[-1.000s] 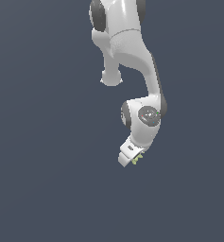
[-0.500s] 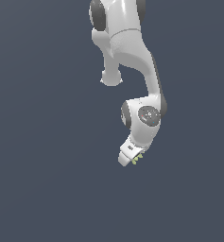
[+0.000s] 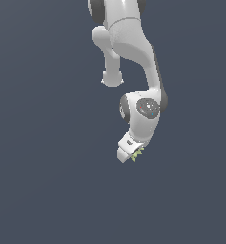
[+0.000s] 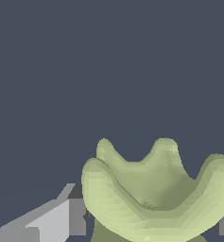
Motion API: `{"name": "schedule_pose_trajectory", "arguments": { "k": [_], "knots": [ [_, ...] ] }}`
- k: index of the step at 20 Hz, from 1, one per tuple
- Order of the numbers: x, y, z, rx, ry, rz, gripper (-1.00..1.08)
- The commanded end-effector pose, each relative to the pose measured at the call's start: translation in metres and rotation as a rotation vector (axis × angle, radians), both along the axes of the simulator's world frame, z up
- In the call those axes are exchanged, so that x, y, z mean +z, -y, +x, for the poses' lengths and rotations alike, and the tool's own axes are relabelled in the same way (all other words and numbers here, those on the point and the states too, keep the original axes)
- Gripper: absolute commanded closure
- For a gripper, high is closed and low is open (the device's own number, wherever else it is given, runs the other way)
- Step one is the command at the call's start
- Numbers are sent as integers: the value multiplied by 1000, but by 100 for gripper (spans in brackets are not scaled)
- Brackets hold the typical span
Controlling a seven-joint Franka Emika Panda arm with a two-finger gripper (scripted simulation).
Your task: Pick up the object and move it to a goal position.
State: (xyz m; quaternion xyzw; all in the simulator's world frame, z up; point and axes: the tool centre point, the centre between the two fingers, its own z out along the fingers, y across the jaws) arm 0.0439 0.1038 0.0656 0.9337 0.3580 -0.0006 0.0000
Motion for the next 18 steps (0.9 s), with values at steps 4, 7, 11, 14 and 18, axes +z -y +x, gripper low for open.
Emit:
{"name": "schedule_pose_trajectory", "arguments": {
  "k": [4,7,11,14,18],
  "knots": [
    [32,14,-14,0,1,-1,108],
    [55,23,-24,0,1,-1,108],
    [83,35,-36,0,1,-1,108],
    [100,42,-43,0,1,-1,108],
    [118,49,-50,0,1,0,108]
  ]
}}
